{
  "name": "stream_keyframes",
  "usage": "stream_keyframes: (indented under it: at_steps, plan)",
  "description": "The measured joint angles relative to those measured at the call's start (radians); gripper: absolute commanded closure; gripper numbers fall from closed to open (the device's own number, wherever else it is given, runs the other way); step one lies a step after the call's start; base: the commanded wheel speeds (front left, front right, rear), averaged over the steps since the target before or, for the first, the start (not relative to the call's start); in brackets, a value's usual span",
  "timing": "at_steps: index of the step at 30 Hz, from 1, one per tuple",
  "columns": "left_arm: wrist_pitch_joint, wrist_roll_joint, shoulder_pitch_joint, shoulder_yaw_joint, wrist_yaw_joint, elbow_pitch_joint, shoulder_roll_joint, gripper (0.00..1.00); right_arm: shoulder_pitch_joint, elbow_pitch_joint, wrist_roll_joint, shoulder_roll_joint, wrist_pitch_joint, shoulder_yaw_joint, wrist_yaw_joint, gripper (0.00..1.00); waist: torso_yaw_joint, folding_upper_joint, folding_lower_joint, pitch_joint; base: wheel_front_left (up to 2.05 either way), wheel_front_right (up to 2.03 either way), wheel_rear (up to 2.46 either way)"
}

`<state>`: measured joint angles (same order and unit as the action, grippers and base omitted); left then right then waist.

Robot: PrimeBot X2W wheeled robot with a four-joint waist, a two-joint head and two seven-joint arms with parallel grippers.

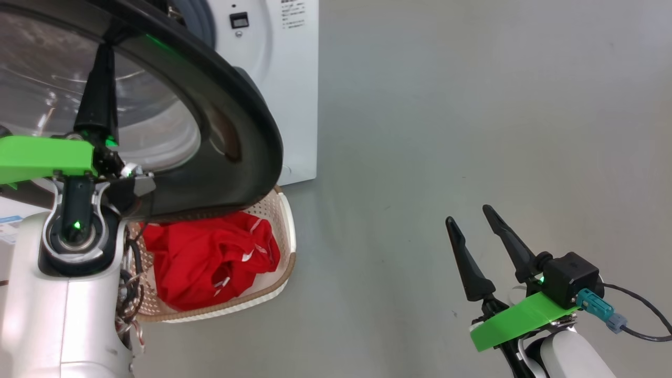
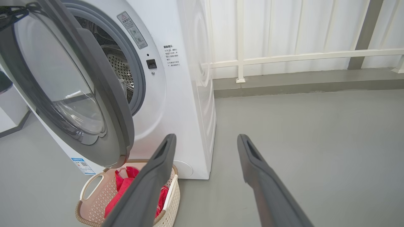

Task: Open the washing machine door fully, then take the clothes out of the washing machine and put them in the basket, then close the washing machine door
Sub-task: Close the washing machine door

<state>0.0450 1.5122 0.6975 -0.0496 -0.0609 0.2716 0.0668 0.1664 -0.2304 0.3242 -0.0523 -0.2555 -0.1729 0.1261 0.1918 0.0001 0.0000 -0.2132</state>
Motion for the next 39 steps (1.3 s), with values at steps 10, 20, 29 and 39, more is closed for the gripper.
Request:
stream_keyframes:
  at_steps: [10,20,29,39]
  plan:
    - [-0.013,-0.016,0.026,-0.002,0.037,0.067,0.008,1.0,0.001,0.002,0.0,0.0,0.0,-0.001,0.0,0.0,0.033,0.0,-0.0001,-0.016,0.0,0.0,0.0]
    - [-0.011,-0.046,0.024,0.018,0.053,0.088,0.015,0.0,0.001,0.0,0.0,0.0,0.0,-0.001,0.0,0.0,0.004,0.0,-0.0001,-0.003,0.0,0.0,0.0]
    - [-0.054,-0.226,-0.071,0.106,0.075,0.034,0.086,0.0,-0.002,-0.005,-0.005,0.0,0.0,0.009,0.0,0.0,-0.068,0.0,-0.0001,0.023,0.0,0.0,0.0]
    - [-0.254,-0.534,-0.256,0.225,0.14,-0.035,0.155,0.0,-0.003,-0.006,-0.039,0.0,0.0,0.074,0.0,0.0,-0.169,0.0,0.0,0.058,0.0,0.0,0.0]
